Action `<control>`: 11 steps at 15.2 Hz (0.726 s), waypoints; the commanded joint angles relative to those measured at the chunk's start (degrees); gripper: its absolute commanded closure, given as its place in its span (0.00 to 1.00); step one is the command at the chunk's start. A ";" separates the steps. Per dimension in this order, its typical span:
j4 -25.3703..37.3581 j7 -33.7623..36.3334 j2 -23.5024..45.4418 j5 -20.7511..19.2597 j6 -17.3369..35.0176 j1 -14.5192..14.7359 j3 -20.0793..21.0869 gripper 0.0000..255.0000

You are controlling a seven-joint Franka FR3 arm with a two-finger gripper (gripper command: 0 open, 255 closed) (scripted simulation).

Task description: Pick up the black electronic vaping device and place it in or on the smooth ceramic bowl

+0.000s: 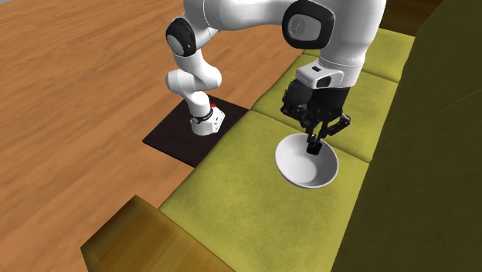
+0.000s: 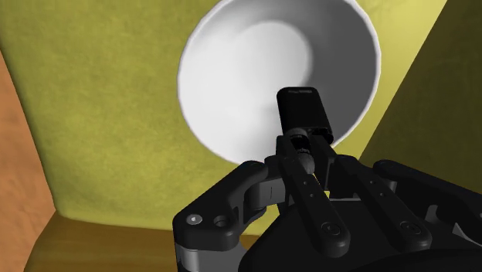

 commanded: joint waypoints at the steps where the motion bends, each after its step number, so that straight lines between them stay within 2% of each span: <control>1: -2.50 0.17 -0.74 0.59 1.99 -0.69 -0.02 1.00; 5: -6.65 0.36 -1.97 1.51 5.27 -1.78 -0.11 1.00; 11: -6.65 0.36 -1.97 1.51 5.27 -1.77 -0.11 1.00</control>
